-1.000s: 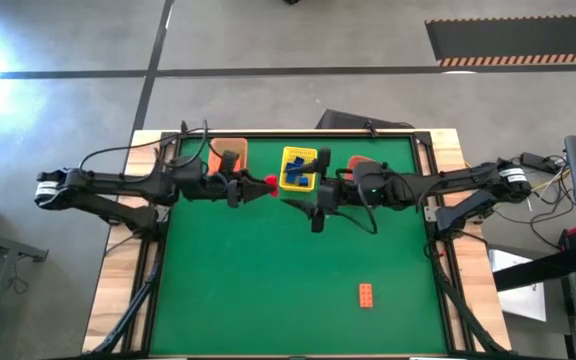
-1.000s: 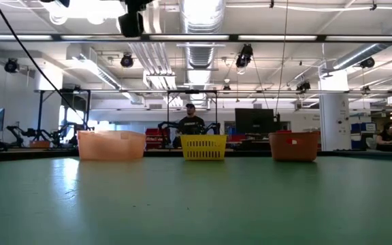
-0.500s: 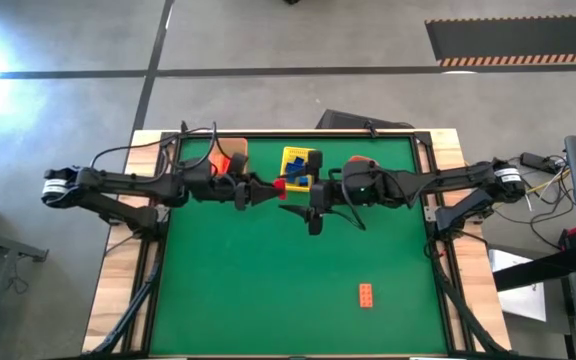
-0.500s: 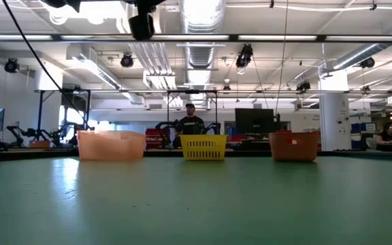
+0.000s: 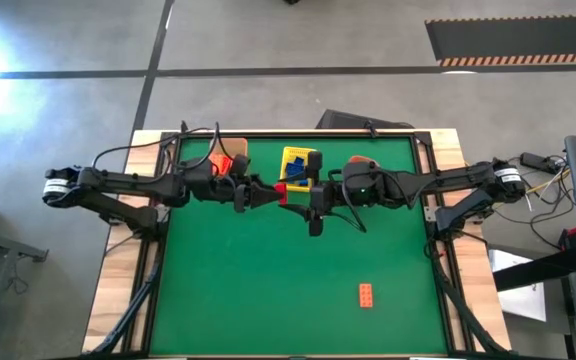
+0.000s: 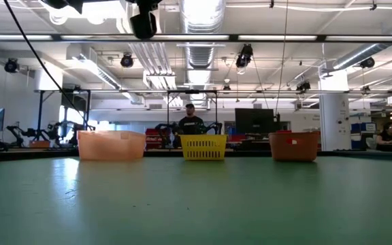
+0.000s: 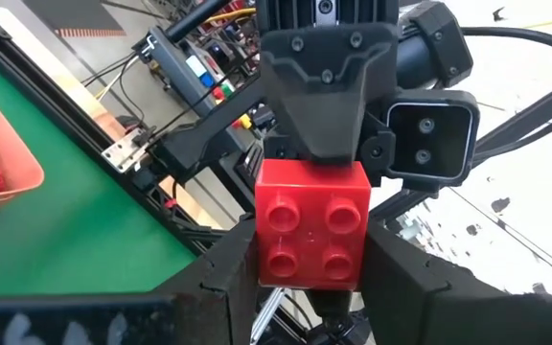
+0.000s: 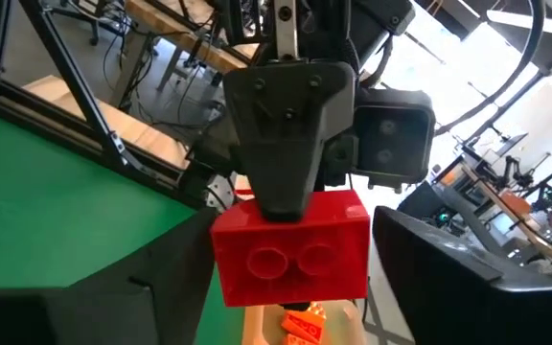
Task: Sort & place blocks by color
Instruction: Put the red game piece into the orange bin
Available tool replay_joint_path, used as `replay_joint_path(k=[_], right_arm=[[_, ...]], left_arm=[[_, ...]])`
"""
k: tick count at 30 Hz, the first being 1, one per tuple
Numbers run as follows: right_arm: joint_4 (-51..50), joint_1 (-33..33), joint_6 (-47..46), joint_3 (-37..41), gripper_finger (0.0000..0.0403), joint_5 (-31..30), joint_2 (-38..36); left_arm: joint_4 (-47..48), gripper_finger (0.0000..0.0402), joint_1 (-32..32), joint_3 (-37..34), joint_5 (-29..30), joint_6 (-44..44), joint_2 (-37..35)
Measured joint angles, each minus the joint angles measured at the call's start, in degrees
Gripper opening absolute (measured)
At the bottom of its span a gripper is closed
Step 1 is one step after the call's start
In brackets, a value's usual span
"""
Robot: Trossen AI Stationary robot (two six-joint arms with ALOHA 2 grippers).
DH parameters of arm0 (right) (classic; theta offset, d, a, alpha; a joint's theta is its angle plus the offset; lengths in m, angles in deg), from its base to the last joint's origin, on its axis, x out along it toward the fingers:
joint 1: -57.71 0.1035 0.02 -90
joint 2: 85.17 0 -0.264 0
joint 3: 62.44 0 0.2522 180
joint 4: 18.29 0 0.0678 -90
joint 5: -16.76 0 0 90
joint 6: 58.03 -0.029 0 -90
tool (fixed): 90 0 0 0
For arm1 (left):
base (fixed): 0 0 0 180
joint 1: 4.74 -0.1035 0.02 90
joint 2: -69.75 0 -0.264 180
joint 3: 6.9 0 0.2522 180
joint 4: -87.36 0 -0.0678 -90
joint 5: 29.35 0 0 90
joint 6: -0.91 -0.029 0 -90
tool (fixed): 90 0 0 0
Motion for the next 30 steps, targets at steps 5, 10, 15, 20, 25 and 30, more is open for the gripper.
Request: replay_joint_path(k=[5, 10, 15, 20, 25, 30], right_arm=[[-0.1, 0.0, 0.2, 0.0, 0.0204, 0.0, 0.0], [0.1, -0.2, 0.2, 0.0, 0.02, -0.3, 0.0], [-0.2, -0.4, -0.3, 0.0, 0.0201, -0.8, 0.0], [-5.5, -0.9, -6.3, 0.0, 0.0212, -8.7, -0.3], [-15.8, -2.8, -14.9, 0.2, 0.0209, -18.6, -0.4], [-29.6, -8.1, -30.3, 1.2, 0.0208, -23.9, -0.3]], left_arm=[[-0.1, 0.0163, 0.0, 0.0, 0.1, -0.1, 0.0], [0.1, 0.0194, 0.0, -0.1, -0.1, -0.1, 0.0], [0.2, 0.0198, -0.1, -0.1, -0.9, -0.2, 0.0], [1.2, 0.02, -0.8, -1.5, -4.1, -2.1, 0.0], [8.2, 0.02, -1.7, -2.0, -6.0, 0.2, -1.0], [10.4, 0.02, -2.5, -2.1, -5.8, 0.4, -1.0]])
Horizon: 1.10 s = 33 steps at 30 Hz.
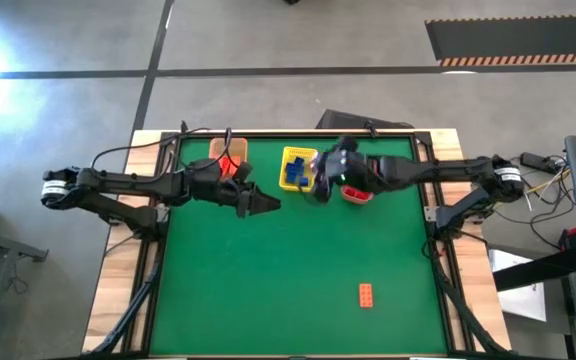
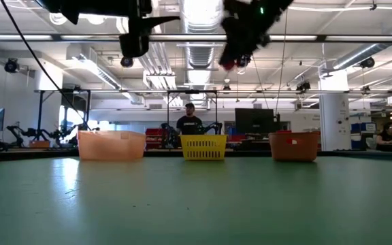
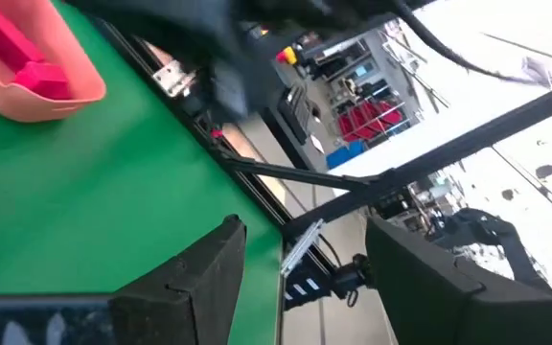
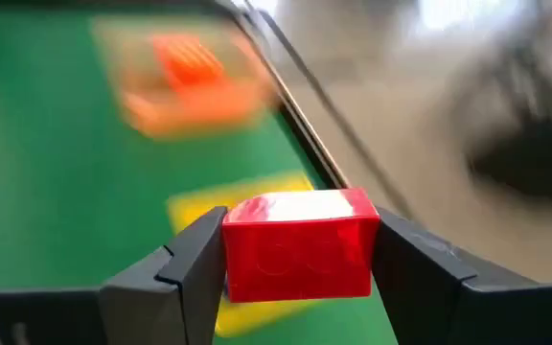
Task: Sort & place blocks by color
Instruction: Put the red game piece into the orange bin, then put the orange game piece into the light orange bin
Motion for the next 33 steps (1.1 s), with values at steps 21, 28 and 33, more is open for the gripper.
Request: replay_joint_path(k=[21, 28, 33], right_arm=[[-19.9, -22.0, -30.2, 12.6, 0.0272, 15.1, 1.1], [-19.6, -22.0, -30.3, 11.7, 0.0304, 15.5, 1.1], [-19.5, -22.0, -31.4, 9.0, 0.03, 22.1, 1.1]], left_arm=[[0.2, 0.0201, -3.2, 0.0, 0.8, -0.4, 0.0], [0.2, 0.0201, -3.2, 0.0, 0.8, -0.4, 0.0], [0.2, 0.0201, -3.2, 0.0, 0.7, -0.4, 0.0]])
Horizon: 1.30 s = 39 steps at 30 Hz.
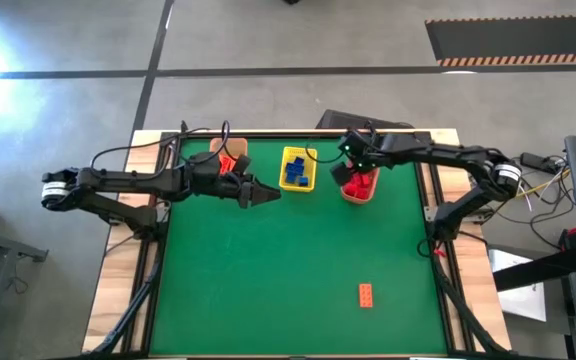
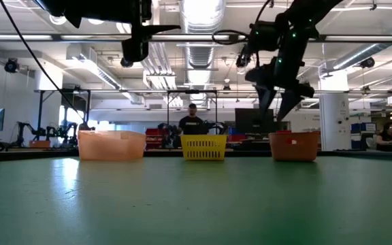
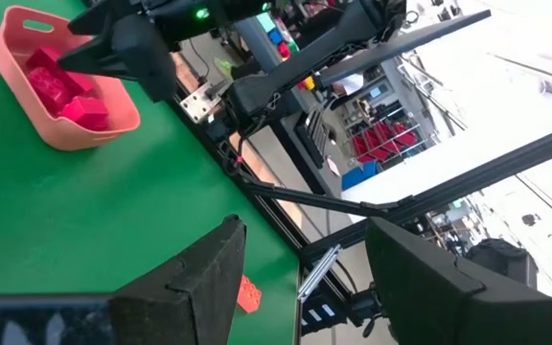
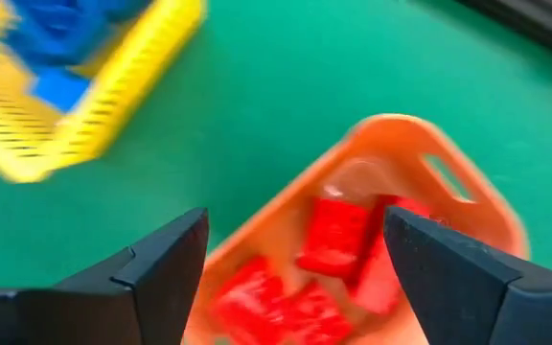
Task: Sort & place blocks by color
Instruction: Put the orange game piece into the light orange bin
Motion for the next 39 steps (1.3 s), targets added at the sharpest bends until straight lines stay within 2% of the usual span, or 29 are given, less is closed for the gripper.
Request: replay_joint_path(k=[8, 12, 19, 27, 34, 39], right_arm=[[-0.1, 0.8, -7.5, -6.4, 0.0279, 17.5, 0.0], [-0.2, 3.8, -12.2, -9.4, 0.0268, 23.2, 0.0], [-1.9, 12.4, -24.9, -13.1, 0.025, 24.6, 0.0], [-5.8, 21.0, -32.4, -13.5, 0.0252, 24.6, 0.0], [-11.8, 24.7, -36.0, -13.2, 0.0278, 24.1, 0.2], [-11.9, 25.2, -37.5, -13.1, 0.0292, 24.1, 0.2]], left_arm=[[0.0, 0.0201, 0.0, 0.0, 0.0, 0.0, 0.0], [0.0, 0.0201, 0.0, 0.0, 0.0, 0.0, 0.0], [0.0, 0.0201, 0.0, 0.0, 0.0, -0.1, 0.0], [0.0, 0.0201, 0.0, 0.0, 0.0, -1.8, 0.0], [0.0, 0.0201, 0.0, 0.0, 0.0, -3.3, 0.0], [0.0, 0.0201, 0.0, 0.0, 0.0, -3.6, 0.0]])
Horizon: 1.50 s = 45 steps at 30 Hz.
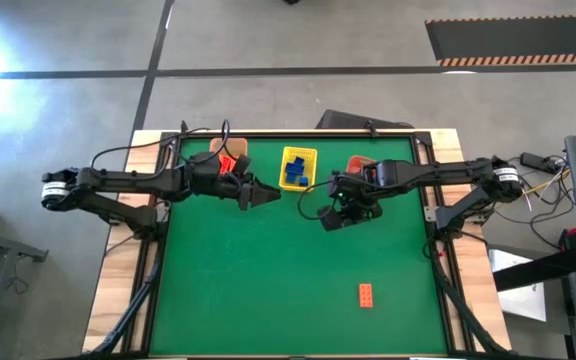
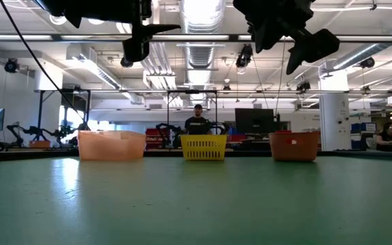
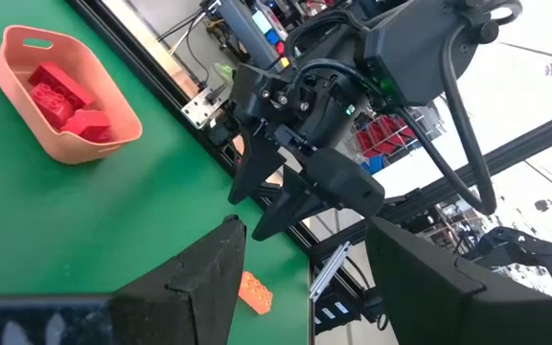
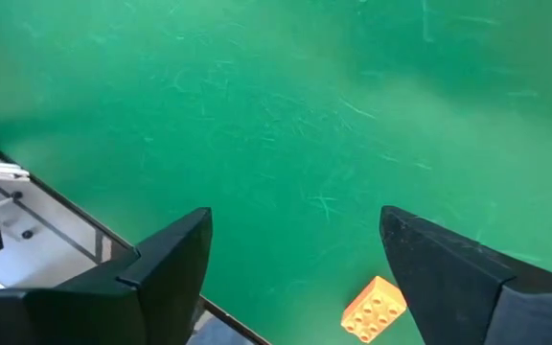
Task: Sort & place blocks by color
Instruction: Put the orange game piece into the light orange bin
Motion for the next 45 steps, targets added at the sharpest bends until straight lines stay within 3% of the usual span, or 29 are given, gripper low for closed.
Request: replay_joint_path(k=[10, 16, 24, 35, 39, 45], right_arm=[[0.1, 1.2, -2.1, 0.2, 0.0293, -0.2, 0.0], [-0.1, 8.9, -9.4, 2.6, 0.0295, 0.0, 0.0], [1.0, 19.9, -25.1, 12.1, 0.0295, 2.4, 0.0], [21.6, 31.9, -46.8, 27.6, 0.0295, 3.0, 0.1], [28.0, 33.5, -50.0, 31.4, 0.0295, 2.4, 0.1], [28.8, 34.0, -50.5, 31.9, 0.0286, 1.4, 0.1]], left_arm=[[0.0, 0.0201, -0.1, 0.0, 0.0, -1.2, 0.0], [0.0, 0.0201, -0.6, 0.0, 0.0, -1.5, 0.0], [0.0, 0.0201, -1.7, 0.0, 0.0, -1.5, 0.0], [0.0, 0.0201, -3.4, 0.0, 0.0, -4.4, 0.0], [0.0, 0.0201, -4.0, 0.0, 0.0, -4.4, 0.0], [0.0, 0.0201, -4.5, 0.0, 0.0, -4.5, 0.0]])
